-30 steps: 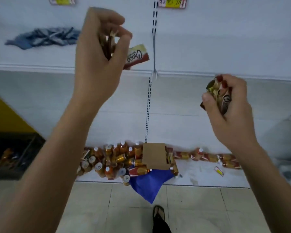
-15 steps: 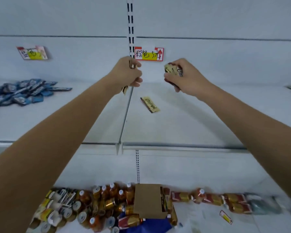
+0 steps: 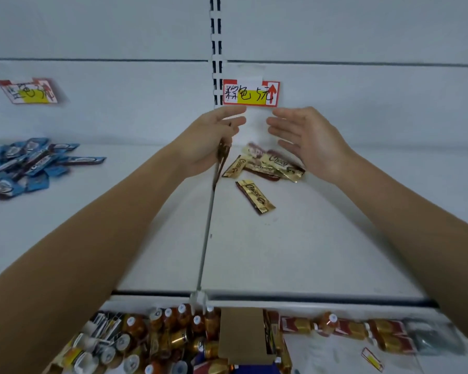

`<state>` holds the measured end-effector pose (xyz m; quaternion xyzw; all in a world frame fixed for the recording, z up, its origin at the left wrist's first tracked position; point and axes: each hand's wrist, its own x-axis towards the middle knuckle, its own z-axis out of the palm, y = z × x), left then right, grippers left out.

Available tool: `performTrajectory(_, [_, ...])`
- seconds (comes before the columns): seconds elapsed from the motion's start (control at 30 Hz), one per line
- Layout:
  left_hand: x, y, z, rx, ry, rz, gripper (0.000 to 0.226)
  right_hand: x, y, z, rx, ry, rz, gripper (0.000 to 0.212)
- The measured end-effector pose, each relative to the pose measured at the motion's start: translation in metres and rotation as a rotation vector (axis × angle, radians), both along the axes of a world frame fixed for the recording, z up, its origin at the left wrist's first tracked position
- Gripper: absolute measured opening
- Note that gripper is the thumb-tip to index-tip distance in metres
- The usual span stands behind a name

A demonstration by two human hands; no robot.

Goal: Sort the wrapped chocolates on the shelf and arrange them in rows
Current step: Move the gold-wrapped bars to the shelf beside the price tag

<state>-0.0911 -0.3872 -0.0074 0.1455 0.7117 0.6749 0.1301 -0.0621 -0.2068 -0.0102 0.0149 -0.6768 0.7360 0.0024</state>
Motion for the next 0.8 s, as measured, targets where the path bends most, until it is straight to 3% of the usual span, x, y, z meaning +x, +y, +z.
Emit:
performTrajectory(0.1, [0.001, -0.003, 0.002, 0.106, 0.002, 0.002, 0.058, 0.003, 0.004, -0.002, 0.117, 0.065, 0.002, 0.028])
performTrajectory(0.2, [0.0, -0.006, 0.002, 0.261, -0.043, 0.019, 0.054, 0.005, 0.011, -0.011, 0.619, 0.215, -0.056, 0.028])
performTrajectory(0.3, [0.001, -0.004, -0.005, 0.24, -0.077, 0.059, 0.053, 0.008, 0.012, -0.023, 1.047, 0.352, 0.035, 0.036])
performTrajectory(0.43, [0.008, 0.01, -0.016, 0.221, -0.144, 0.038, 0.052, 0.011, 0.0, -0.024, 1.161, 0.539, 0.109, 0.038])
performTrajectory(0.6, [0.015, 0.027, -0.017, 0.277, -0.147, 0.049, 0.059, 0.021, -0.014, -0.018, 0.987, 0.631, 0.064, 0.034])
performTrajectory(0.7, [0.008, 0.014, -0.005, 0.03, 0.062, 0.107, 0.049, 0.02, -0.014, -0.017, 1.109, 0.635, 0.168, 0.037])
performTrajectory(0.8, [0.004, -0.01, 0.003, -0.436, 0.297, 0.063, 0.04, 0.016, -0.007, -0.021, 1.254, 0.617, 0.301, 0.034])
